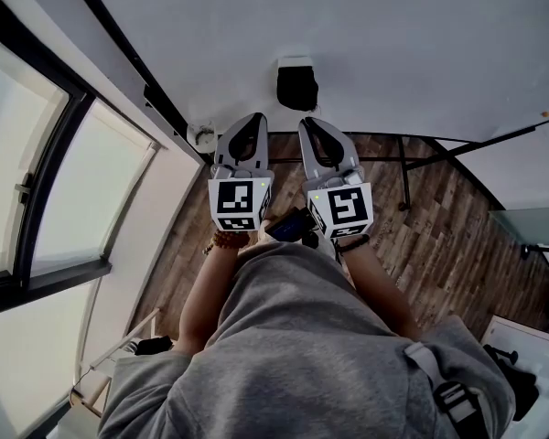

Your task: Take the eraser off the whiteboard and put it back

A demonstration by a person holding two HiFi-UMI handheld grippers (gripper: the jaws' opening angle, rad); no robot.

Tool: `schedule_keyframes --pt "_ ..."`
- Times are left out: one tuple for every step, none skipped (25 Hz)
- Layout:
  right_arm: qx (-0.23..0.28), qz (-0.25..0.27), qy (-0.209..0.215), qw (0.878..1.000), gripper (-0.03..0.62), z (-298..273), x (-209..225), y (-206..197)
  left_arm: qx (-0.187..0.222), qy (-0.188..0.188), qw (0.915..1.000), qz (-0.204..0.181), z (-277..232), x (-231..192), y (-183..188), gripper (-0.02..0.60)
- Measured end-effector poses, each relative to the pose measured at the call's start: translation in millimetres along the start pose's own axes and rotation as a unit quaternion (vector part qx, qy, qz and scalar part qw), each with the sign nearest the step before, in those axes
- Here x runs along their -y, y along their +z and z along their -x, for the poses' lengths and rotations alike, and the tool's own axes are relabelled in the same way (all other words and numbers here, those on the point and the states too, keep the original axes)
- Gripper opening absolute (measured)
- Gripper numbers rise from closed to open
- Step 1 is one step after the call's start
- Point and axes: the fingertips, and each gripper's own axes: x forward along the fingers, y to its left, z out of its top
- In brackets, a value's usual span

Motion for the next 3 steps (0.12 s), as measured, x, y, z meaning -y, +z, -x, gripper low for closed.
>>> schedule_keyframes --pt "0.000 0.000 0.000 1.000 0.028 -0.4 0.6 -1.1 0.000 0.001 1.0000 0.000 -0.4 -0.8 -0.7 0.008" --pt "-0.001 0.000 0.000 1.000 0.028 -0.7 1.2 -2.2 0.001 0.002 1.0000 0.001 -0.7 -1.6 -1.3 0.008" --pt "-0.001 -0.001 0.000 1.000 0.028 -1.0 1.8 -3.3 0.001 0.003 1.0000 0.001 -0.9 -2.4 -2.0 0.008"
